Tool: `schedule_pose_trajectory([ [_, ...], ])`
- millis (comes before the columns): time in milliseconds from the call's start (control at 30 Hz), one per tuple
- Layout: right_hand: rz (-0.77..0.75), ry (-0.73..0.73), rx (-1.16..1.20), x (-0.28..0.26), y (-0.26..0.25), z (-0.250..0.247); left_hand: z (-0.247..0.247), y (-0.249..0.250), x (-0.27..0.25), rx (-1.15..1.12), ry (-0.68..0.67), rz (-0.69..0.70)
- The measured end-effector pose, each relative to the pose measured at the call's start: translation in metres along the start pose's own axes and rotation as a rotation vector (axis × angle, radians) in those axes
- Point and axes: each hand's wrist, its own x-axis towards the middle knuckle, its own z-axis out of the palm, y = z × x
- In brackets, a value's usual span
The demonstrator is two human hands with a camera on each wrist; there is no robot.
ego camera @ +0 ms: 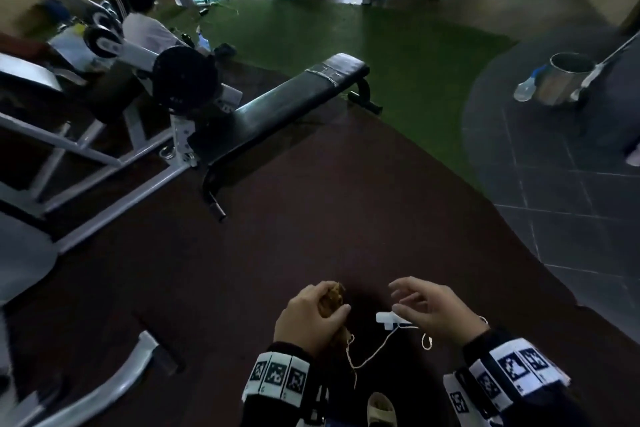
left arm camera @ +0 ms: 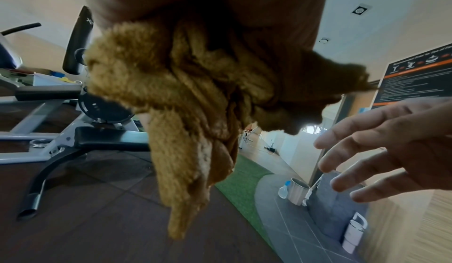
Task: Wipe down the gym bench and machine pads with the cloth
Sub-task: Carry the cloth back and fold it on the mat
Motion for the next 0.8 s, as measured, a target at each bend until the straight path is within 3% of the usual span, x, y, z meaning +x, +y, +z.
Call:
schedule_pose_trajectory([
  [300,-0.008,0.004,0.006,0.118,-0.019,-0.020,-0.042,-0.006,0.121,0.016,-0.002,0.008],
  [600,0.103,0.171,0.111,0.282,-0.058,-0.024,-0.139,-0.037,0.305,0.082,-0.089,0.078],
  [800,0.168,0.295,0.152,0.360,-0.080,-0.046,-0.187,-0.031,0.415,0.096,-0.108,0.127],
])
